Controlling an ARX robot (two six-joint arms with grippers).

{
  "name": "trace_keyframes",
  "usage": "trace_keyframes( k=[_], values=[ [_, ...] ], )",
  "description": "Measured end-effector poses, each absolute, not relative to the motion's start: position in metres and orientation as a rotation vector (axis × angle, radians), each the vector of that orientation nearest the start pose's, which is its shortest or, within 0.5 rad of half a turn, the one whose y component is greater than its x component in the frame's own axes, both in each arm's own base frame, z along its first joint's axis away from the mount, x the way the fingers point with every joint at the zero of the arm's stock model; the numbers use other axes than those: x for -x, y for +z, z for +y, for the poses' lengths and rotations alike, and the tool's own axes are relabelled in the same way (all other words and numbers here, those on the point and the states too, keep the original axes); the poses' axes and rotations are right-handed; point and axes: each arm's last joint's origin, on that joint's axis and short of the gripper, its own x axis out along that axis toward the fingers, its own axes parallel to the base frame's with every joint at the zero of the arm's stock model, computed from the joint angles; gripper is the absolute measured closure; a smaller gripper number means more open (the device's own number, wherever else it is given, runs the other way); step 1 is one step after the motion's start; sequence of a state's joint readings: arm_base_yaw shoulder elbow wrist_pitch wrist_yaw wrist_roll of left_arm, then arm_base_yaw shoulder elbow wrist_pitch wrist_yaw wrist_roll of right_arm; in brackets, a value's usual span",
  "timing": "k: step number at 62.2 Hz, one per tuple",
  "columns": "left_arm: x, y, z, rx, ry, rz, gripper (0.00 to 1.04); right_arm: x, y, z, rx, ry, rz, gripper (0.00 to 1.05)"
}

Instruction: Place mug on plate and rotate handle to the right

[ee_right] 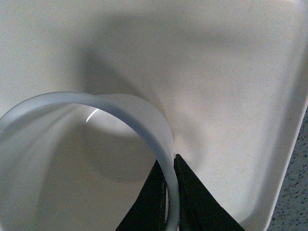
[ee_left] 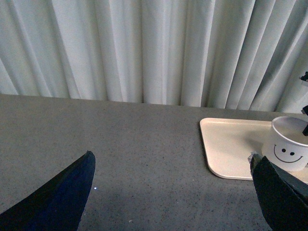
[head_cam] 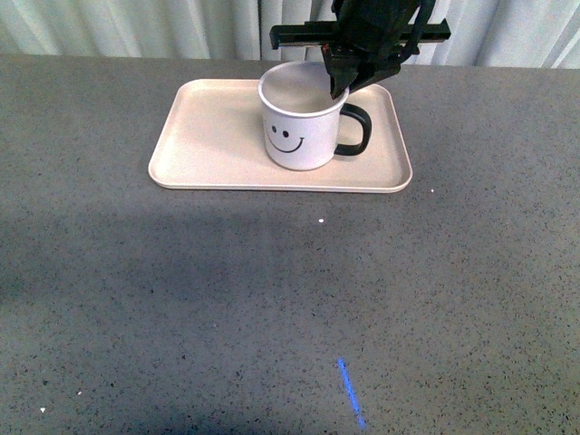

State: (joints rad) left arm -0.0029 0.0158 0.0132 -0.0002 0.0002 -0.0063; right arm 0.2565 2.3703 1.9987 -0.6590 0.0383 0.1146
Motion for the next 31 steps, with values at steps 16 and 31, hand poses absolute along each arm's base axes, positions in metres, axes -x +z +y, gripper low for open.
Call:
trace_keyframes(
  k=[16,31],
  values=[
    [-0.098,0.167,0.000,0.006,-0.003,0.002,0.09,-0.509,0.190,0.112,0.184,0.332,0.985,1.03],
    [-0.098,0.167,0.000,0.006,-0.003,0.003,0.09,-0.514,0.189,0.115,0.259,0.458,0.971,1.03]
  ],
)
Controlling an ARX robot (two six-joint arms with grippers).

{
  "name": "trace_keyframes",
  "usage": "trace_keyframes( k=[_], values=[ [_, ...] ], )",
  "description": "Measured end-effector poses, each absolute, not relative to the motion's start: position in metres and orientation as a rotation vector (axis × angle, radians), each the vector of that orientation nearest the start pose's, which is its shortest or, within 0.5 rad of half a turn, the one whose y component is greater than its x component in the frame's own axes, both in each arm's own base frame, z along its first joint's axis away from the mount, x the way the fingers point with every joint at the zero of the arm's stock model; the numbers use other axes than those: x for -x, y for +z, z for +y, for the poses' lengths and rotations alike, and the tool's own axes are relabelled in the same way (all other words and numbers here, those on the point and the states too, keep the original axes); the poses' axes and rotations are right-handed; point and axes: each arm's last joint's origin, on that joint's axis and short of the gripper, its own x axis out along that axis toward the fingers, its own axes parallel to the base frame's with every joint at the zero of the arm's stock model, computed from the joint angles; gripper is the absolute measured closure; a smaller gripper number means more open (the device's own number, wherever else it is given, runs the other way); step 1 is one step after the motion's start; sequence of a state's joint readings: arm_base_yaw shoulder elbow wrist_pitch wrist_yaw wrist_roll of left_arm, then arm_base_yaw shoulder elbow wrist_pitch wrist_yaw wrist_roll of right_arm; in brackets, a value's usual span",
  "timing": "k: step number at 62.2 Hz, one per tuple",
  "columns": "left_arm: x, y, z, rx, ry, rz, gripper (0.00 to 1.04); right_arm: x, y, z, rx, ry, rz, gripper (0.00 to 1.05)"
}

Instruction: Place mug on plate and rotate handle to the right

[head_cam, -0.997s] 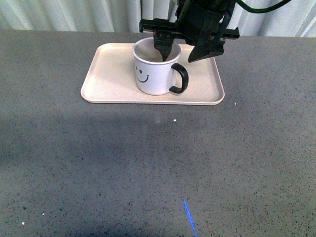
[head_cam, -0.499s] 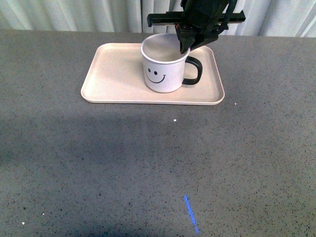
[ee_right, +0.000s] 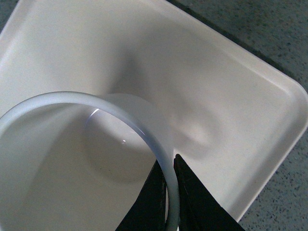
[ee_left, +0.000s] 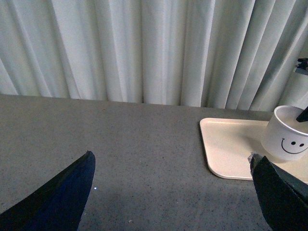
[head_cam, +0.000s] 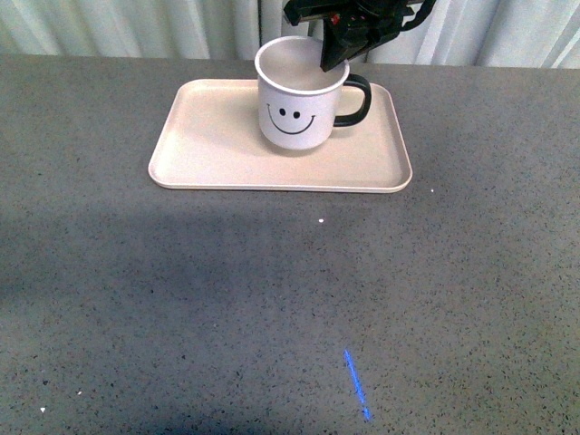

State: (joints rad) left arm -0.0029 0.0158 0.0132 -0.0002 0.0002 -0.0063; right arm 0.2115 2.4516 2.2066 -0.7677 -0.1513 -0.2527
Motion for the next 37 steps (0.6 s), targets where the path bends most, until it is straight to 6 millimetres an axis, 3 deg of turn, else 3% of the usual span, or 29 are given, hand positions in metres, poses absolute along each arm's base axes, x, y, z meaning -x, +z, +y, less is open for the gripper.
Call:
trace_keyframes(
  k=[15,37],
  values=[
    [-0.098,0.167,0.000,0.006,-0.003,0.003,0.09,-0.517,0.175,0.116,0.295,0.524,0.992,1.03],
    [-0.098,0.167,0.000,0.006,-0.003,0.002,0.09,-0.517,0.174,0.116,0.333,0.552,0.991,1.03]
  ],
)
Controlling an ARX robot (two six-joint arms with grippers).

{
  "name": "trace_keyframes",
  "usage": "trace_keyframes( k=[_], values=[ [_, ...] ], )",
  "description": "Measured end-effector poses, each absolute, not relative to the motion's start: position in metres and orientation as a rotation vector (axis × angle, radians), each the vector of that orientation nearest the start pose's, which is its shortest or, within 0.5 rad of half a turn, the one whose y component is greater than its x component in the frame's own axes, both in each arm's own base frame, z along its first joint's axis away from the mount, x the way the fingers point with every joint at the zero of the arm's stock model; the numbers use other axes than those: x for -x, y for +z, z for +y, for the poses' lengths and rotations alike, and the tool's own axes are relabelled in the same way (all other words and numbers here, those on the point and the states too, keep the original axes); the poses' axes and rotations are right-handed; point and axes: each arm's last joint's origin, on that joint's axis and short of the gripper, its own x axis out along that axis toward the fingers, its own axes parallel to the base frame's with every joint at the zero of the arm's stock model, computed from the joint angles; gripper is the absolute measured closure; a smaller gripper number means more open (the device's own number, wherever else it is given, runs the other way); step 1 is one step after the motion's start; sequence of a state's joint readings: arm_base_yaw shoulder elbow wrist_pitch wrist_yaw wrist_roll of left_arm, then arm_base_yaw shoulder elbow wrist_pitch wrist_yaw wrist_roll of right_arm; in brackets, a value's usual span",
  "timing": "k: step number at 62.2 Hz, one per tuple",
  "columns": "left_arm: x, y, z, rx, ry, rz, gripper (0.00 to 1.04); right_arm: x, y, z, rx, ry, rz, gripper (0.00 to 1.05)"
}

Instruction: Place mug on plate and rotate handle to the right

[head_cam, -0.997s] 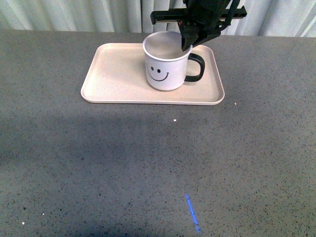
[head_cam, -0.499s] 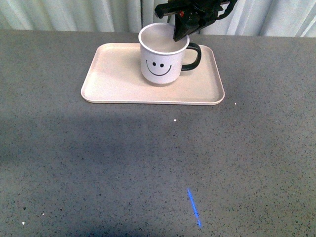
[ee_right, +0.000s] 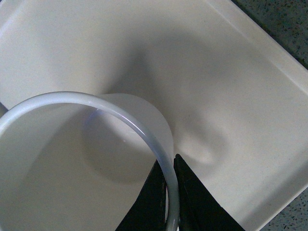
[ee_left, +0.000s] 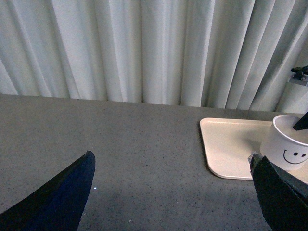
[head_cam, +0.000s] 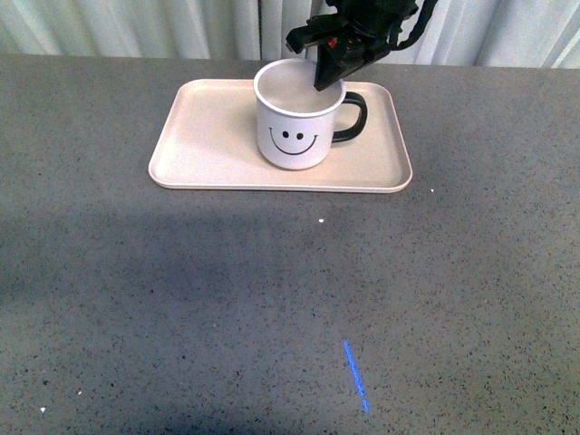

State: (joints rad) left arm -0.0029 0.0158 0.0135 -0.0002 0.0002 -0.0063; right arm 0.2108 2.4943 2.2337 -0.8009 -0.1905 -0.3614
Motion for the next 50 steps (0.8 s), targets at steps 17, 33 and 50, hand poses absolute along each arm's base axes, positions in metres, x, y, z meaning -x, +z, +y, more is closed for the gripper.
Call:
trace_keyframes(
  k=[17,33,50],
  values=[
    [-0.098,0.167,0.000,0.006,-0.003,0.003,0.09,-0.517,0.168,0.117,0.349,0.562,0.997,1.03],
    [-0.098,0.167,0.000,0.006,-0.003,0.002,0.09,-0.517,0.167,0.117,0.372,0.565,0.996,0.84],
    [-0.098,0.167,0.000,0.006,-0.003,0.003,0.09,-0.519,0.178,0.116,0.432,0.565,0.972,0.40]
  ],
)
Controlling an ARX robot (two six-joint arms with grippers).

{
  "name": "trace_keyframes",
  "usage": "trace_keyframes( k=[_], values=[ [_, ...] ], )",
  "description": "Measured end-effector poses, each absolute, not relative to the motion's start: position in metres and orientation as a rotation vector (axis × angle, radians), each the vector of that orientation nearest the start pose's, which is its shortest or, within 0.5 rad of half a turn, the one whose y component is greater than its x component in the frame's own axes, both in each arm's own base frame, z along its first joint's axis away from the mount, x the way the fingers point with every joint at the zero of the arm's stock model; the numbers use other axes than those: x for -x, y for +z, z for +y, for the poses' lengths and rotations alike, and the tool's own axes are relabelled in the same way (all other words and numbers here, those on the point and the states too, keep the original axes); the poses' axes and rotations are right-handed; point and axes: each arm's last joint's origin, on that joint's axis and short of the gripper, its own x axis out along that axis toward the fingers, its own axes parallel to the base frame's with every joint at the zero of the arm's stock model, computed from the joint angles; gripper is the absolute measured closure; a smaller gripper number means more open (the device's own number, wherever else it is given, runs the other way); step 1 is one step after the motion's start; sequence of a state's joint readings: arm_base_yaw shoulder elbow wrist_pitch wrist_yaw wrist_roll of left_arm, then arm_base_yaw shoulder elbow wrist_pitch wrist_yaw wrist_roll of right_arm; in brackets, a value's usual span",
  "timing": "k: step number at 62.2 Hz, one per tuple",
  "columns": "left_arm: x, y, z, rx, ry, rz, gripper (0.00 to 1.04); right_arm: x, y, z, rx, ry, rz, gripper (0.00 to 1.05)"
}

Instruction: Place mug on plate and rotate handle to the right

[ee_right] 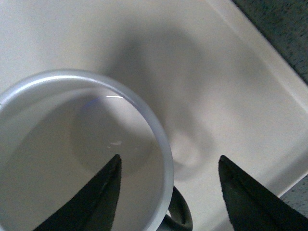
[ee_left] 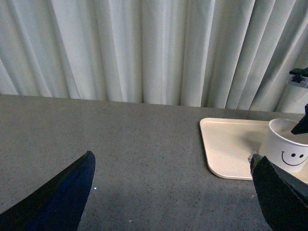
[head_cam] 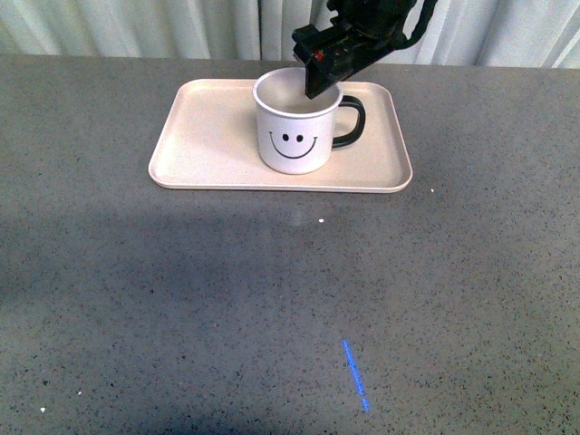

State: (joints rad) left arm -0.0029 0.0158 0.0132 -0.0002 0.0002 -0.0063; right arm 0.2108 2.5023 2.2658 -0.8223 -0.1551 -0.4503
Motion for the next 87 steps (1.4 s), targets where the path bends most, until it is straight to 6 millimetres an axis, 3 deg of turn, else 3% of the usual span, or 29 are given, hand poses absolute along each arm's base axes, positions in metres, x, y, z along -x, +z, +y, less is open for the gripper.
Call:
trace_keyframes(
  k=[6,12,18,26,29,35,43,52,63,87],
  values=[
    [-0.098,0.167,0.000,0.006,-0.003,0.003,0.09,-0.519,0.191,0.113,0.452,0.554,0.920,0.27],
    [-0.098,0.167,0.000,0.006,-0.003,0.002,0.09,-0.509,0.226,0.105,0.449,0.535,0.790,0.08],
    [-0.098,0.167,0.000,0.006,-0.003,0.002,0.09,-0.487,0.257,0.100,0.421,0.518,0.663,0.10],
    [-0.098,0.167,0.000,0.006,-0.003,0.002,0.09,-0.456,0.276,0.087,0.246,0.087,0.253,0.30],
    [-0.098,0.167,0.000,0.006,-0.003,0.002,0.09,-0.437,0.274,0.078,0.147,0.028,0.101,0.39],
    [-0.098,0.167,0.000,0.006,-0.003,0.003,0.09,-0.399,0.253,0.061,0.057,0.003,-0.021,0.55],
    [-0.098,0.167,0.000,0.006,-0.003,0.003,0.09,-0.353,0.220,0.043,0.022,-0.001,-0.015,0.78],
    [-0.098,0.167,0.000,0.006,-0.003,0.002,0.09,-0.311,0.204,0.031,0.015,-0.001,0.002,1.03],
    [-0.098,0.167,0.000,0.006,-0.003,0.003,0.09,-0.269,0.193,0.021,0.011,0.007,0.001,1.03],
    [-0.098,0.167,0.000,0.006,-0.003,0.003,0.09,-0.197,0.175,0.000,0.011,-0.001,0.010,1.03]
  ],
)
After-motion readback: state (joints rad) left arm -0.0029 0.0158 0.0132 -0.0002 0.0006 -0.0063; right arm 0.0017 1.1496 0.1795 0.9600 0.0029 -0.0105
